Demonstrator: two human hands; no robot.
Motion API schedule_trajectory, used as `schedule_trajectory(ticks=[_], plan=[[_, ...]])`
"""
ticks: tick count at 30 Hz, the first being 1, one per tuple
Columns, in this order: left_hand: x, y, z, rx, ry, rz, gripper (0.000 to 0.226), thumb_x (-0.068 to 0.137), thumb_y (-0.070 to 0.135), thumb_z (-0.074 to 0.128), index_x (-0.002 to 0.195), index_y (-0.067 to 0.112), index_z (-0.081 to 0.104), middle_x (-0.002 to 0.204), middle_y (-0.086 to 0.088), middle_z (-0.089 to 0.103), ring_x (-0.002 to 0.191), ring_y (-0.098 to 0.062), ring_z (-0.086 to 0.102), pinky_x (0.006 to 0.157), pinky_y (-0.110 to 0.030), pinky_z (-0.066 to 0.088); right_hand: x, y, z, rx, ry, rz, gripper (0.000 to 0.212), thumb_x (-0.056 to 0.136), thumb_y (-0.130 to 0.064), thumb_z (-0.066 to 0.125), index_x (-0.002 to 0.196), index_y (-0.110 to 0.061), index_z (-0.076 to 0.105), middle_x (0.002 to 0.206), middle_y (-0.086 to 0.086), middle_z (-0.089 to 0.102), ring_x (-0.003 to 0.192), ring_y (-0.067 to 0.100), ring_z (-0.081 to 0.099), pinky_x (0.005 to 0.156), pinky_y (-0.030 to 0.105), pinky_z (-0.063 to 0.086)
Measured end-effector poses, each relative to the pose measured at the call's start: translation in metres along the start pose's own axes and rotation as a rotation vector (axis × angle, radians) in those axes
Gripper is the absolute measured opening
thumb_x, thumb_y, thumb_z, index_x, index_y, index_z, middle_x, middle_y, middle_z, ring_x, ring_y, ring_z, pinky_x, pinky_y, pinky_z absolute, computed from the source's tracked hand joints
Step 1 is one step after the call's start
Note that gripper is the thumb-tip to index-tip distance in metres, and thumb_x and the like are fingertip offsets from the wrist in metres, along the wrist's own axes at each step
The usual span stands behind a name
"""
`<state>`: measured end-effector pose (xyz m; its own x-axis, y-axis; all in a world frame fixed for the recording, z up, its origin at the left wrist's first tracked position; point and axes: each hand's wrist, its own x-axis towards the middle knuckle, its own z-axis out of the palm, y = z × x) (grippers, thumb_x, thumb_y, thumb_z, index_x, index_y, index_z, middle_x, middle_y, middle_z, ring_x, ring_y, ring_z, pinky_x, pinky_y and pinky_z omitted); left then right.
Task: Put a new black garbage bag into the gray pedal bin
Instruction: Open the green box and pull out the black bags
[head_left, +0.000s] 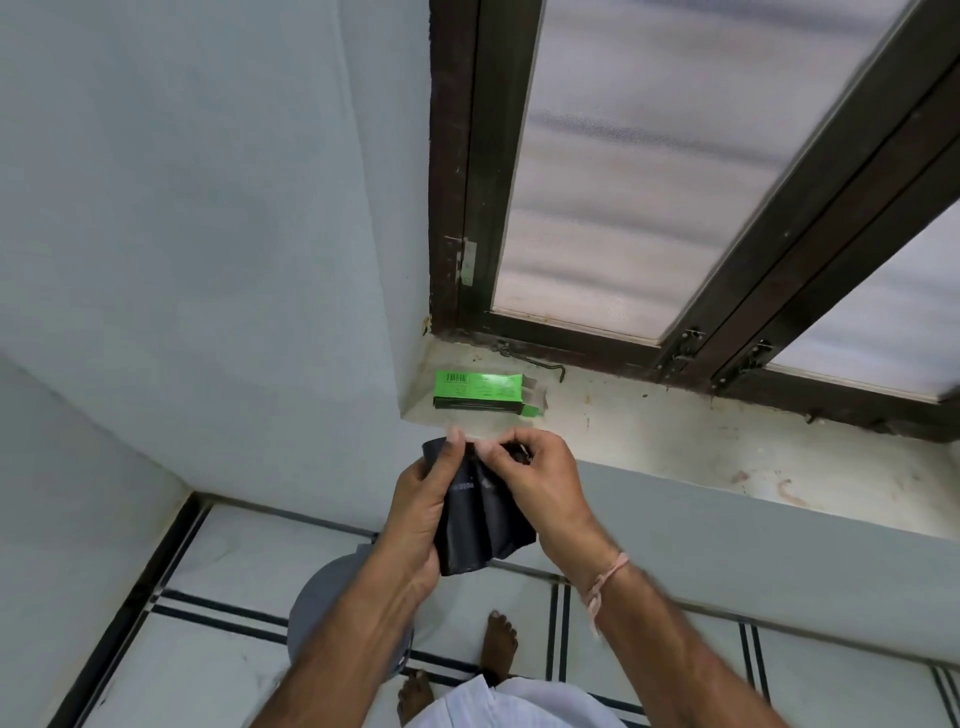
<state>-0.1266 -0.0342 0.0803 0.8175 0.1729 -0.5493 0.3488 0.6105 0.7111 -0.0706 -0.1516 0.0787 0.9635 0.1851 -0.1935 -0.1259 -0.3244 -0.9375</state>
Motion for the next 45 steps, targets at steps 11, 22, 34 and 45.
schedule_trajectory(ticks=[11, 22, 34, 45], plan=[[-0.017, 0.004, -0.02, -0.015, -0.08, -0.074, 0.054, 0.089, 0.058, 0.063, 0.117, 0.012, 0.074, 0.112, -0.022, 0.076, 0.093, -0.036, 0.074, 0.08, -0.05, 0.061, -0.016, -0.014, 0.013, 0.325, 0.114, 0.201, 0.026, 0.11, -0.013, 0.047, 0.098, -0.013, 0.07, 0.09, 0.006, 0.063, 0.08, 0.015, 0.055, 0.064, 0.022, 0.047], [-0.016, 0.004, -0.041, -0.01, -0.01, -0.031, 0.056, 0.082, 0.049, 0.079, 0.119, 0.006, 0.073, 0.117, -0.028, 0.072, 0.099, -0.038, 0.073, 0.089, -0.052, 0.06, -0.023, -0.009, 0.023, 0.113, -0.021, 0.123, 0.028, 0.101, -0.029, 0.066, 0.091, -0.003, 0.065, 0.073, 0.011, 0.063, 0.065, 0.026, 0.058, 0.053, 0.038, 0.048], [-0.017, 0.006, -0.045, -0.012, 0.01, -0.042, 0.054, 0.085, 0.054, 0.071, 0.118, 0.011, 0.075, 0.112, -0.018, 0.078, 0.106, -0.035, 0.074, 0.094, -0.048, 0.059, -0.023, -0.023, 0.022, 0.196, -0.152, 0.182, 0.038, 0.094, -0.043, 0.073, 0.1, -0.006, 0.077, 0.09, 0.01, 0.079, 0.078, 0.019, 0.076, 0.06, 0.024, 0.058], [-0.014, 0.01, -0.048, -0.062, 0.025, -0.07, 0.042, 0.091, 0.046, 0.068, 0.116, 0.012, 0.075, 0.114, -0.015, 0.078, 0.104, -0.031, 0.074, 0.097, -0.045, 0.057, -0.014, -0.015, 0.025, 0.197, -0.04, 0.195, 0.016, 0.109, -0.016, 0.052, 0.1, -0.011, 0.064, 0.08, 0.01, 0.065, 0.054, 0.02, 0.06, 0.04, 0.028, 0.045]])
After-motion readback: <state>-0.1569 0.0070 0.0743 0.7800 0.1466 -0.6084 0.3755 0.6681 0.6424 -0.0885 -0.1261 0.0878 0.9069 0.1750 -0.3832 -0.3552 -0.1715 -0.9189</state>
